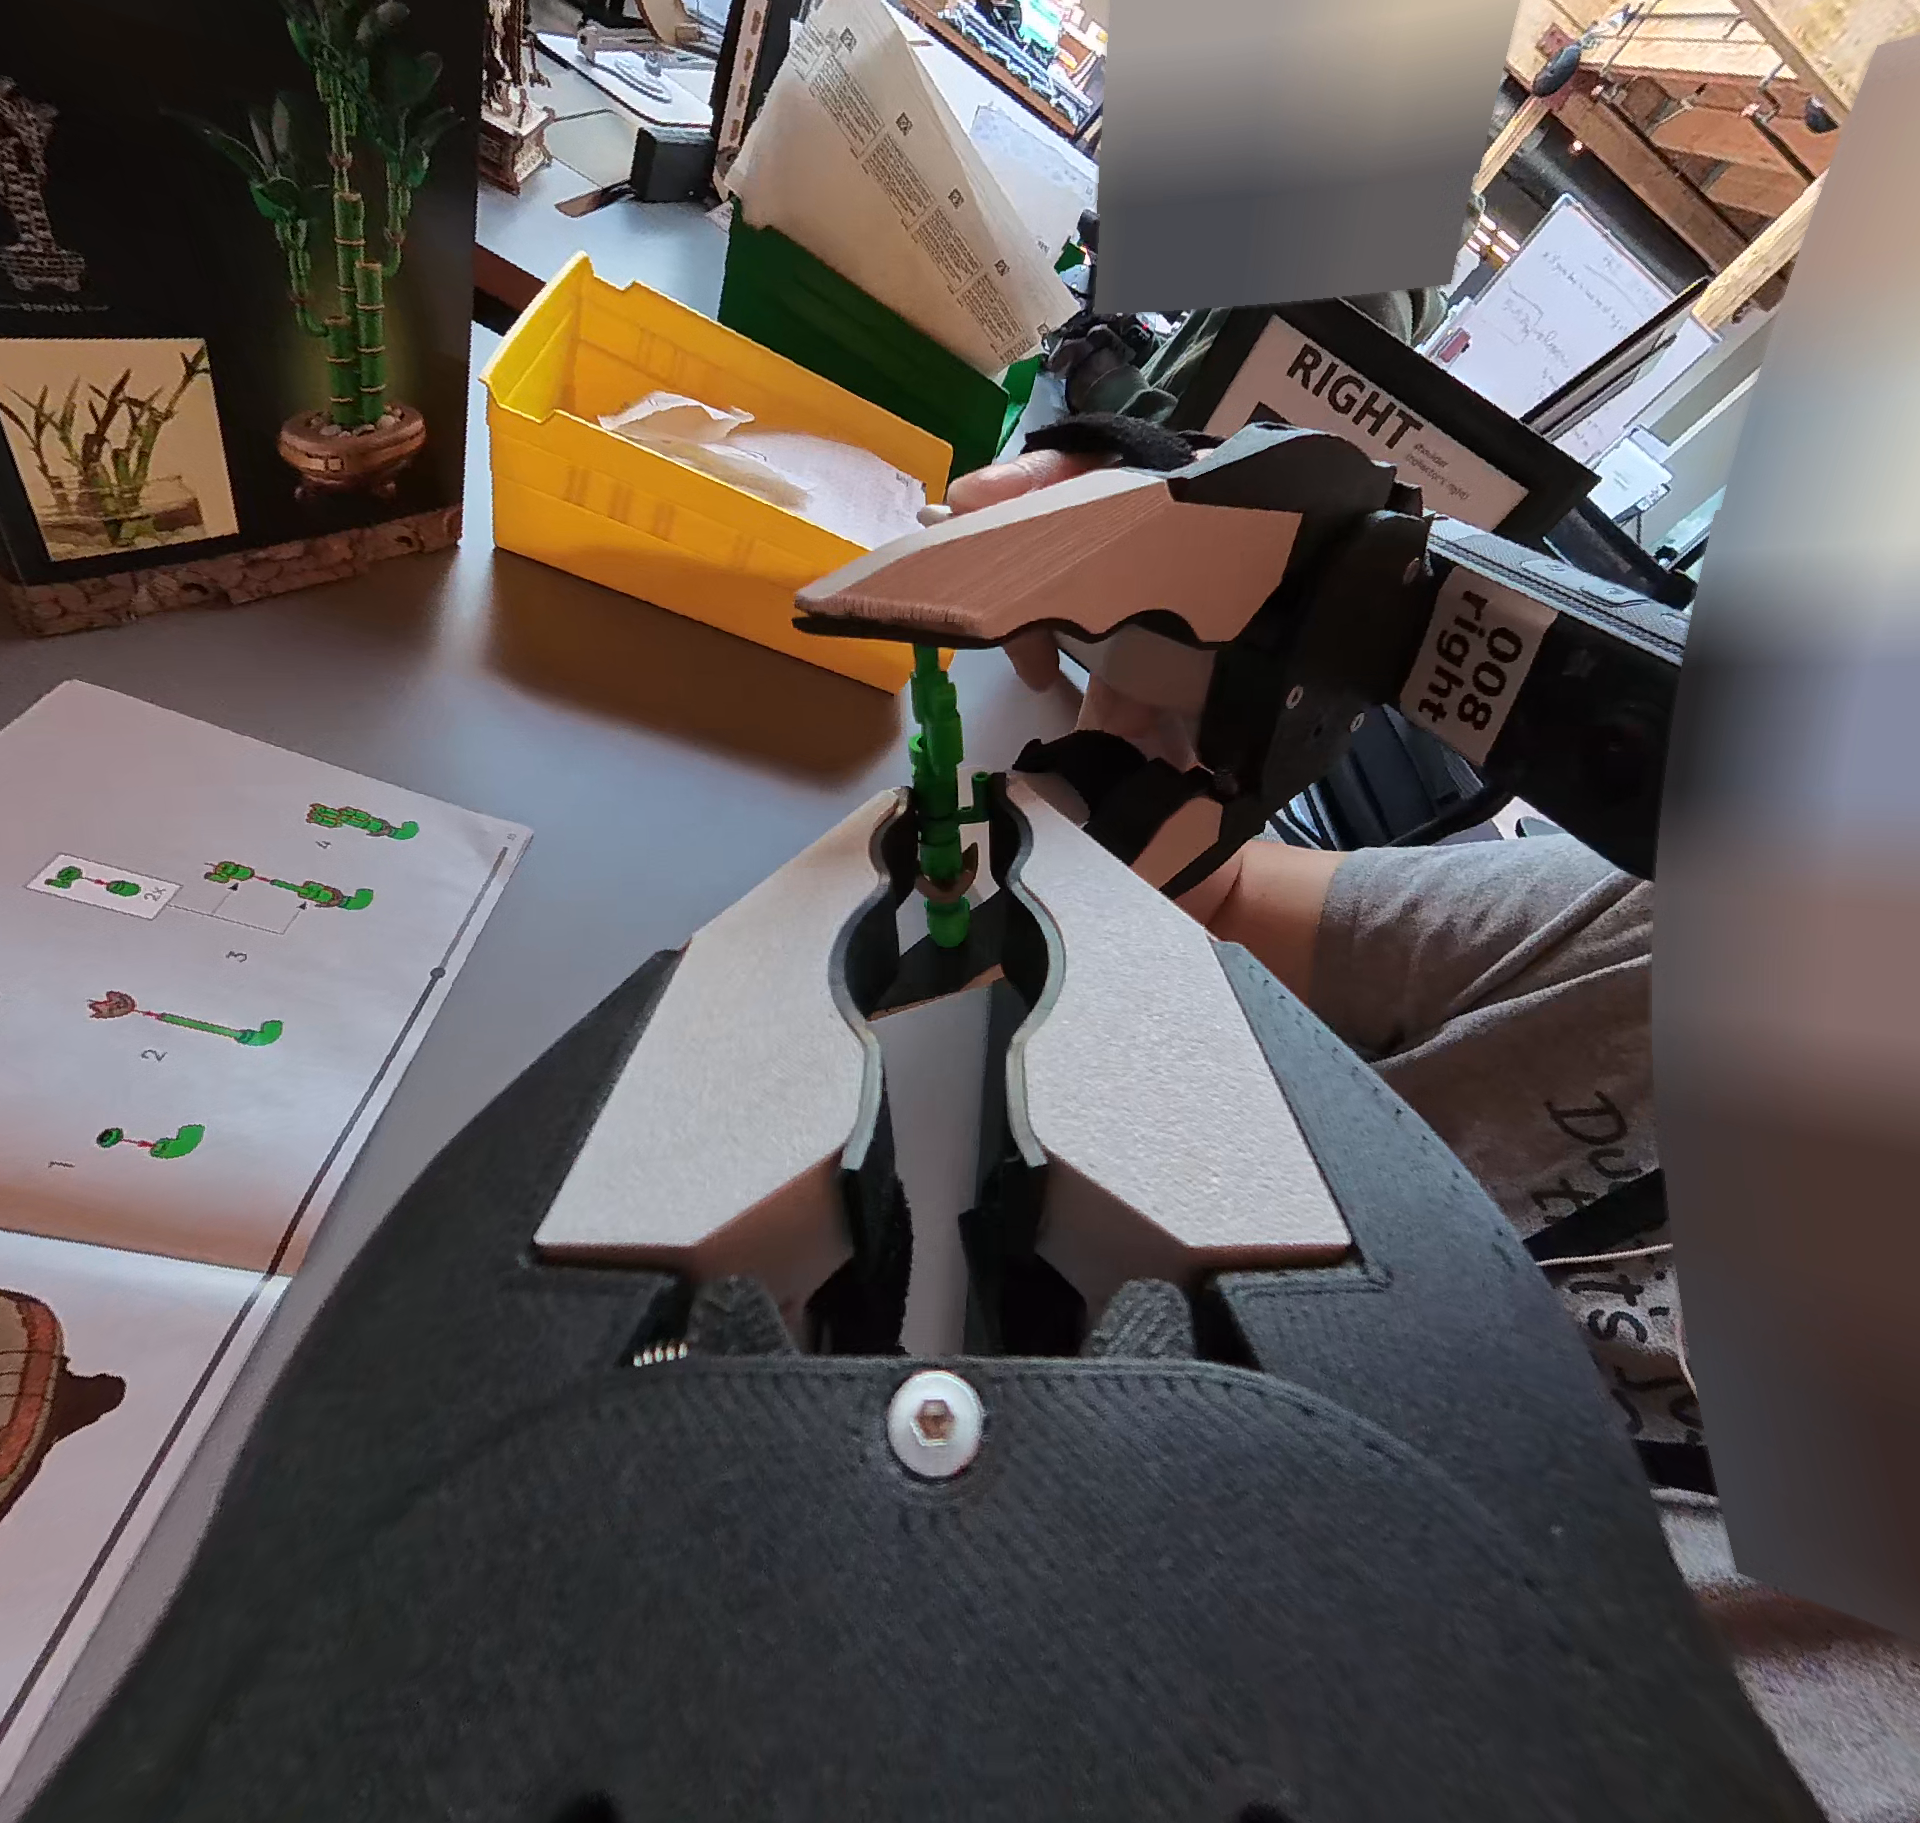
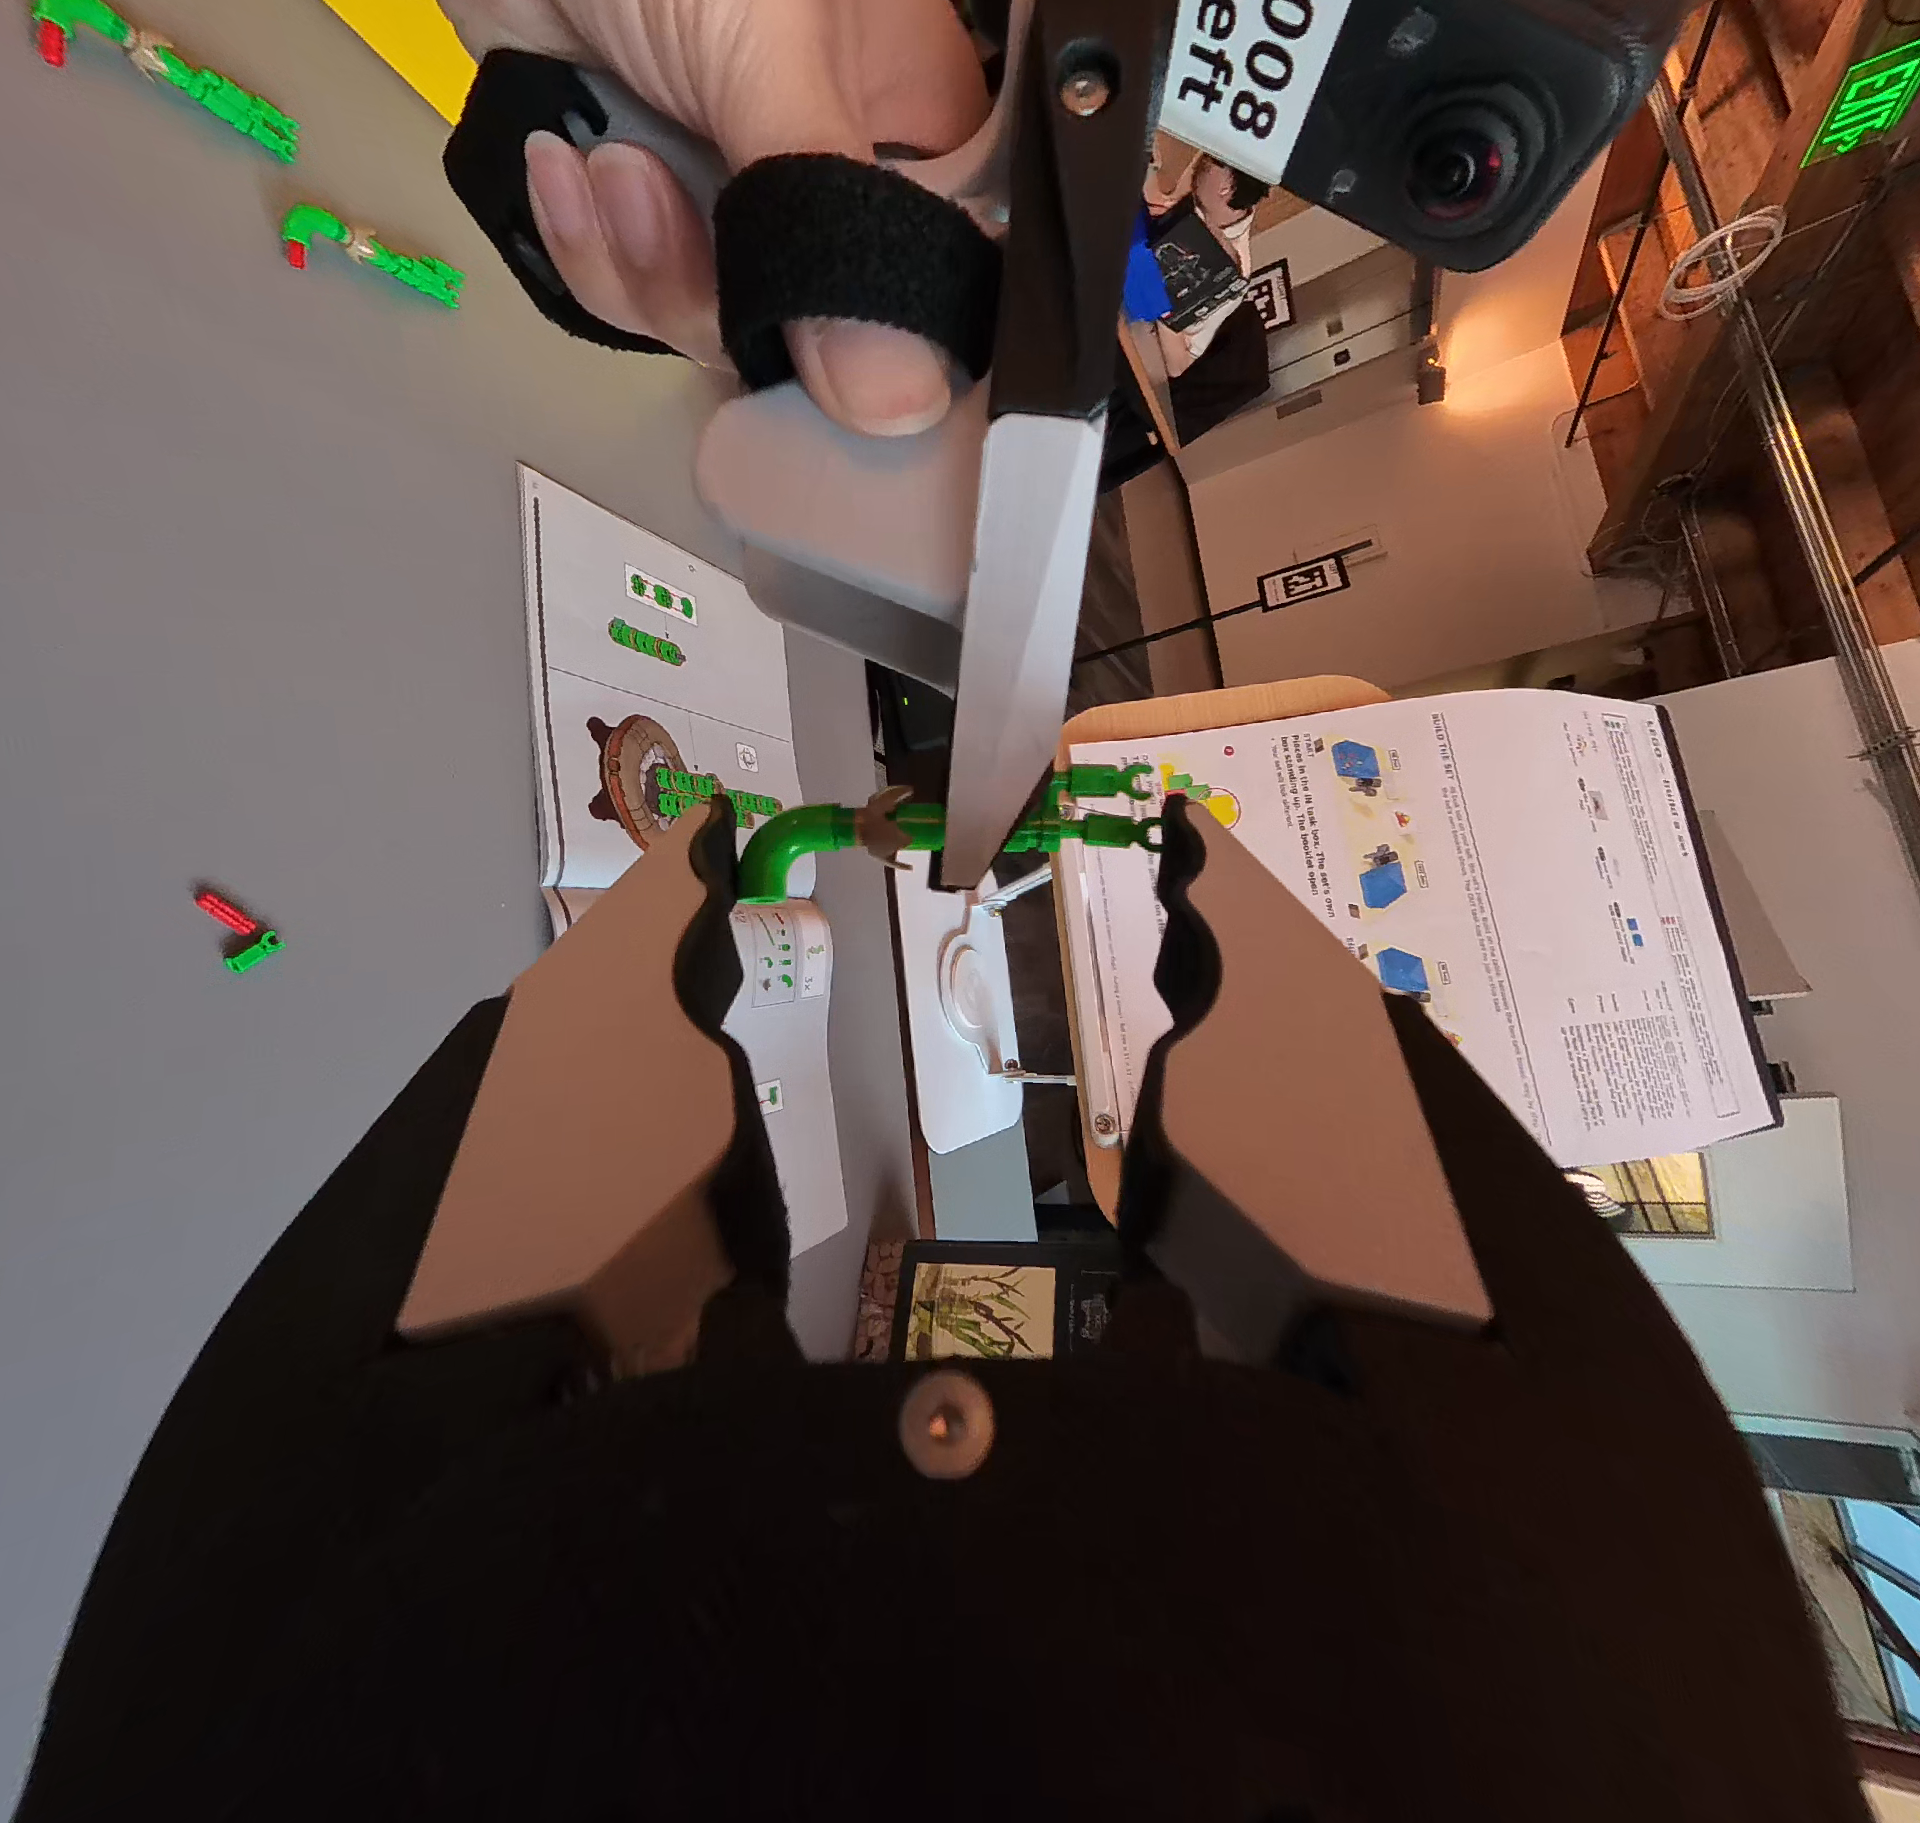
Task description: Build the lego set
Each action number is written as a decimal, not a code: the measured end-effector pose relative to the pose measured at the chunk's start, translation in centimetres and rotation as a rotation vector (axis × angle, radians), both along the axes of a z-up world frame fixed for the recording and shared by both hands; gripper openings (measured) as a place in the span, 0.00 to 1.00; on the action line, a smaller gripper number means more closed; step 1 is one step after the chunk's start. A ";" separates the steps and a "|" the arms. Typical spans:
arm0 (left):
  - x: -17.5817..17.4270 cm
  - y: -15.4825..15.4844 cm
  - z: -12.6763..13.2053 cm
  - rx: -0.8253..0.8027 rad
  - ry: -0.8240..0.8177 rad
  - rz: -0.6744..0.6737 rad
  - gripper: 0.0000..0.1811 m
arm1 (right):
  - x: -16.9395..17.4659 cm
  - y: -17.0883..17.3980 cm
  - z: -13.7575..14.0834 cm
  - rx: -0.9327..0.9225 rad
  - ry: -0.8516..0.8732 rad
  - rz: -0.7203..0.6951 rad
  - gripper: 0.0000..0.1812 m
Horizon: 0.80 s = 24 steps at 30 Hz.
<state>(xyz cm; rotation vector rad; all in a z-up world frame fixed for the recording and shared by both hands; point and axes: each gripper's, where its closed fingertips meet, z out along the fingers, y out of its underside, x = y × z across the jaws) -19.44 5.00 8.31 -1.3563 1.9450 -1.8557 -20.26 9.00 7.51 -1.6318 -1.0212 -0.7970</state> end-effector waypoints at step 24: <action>0.3 0.2 -0.4 0.012 0.015 0.016 0.06 | 0.2 0.3 -0.5 -0.011 -0.034 -0.008 0.43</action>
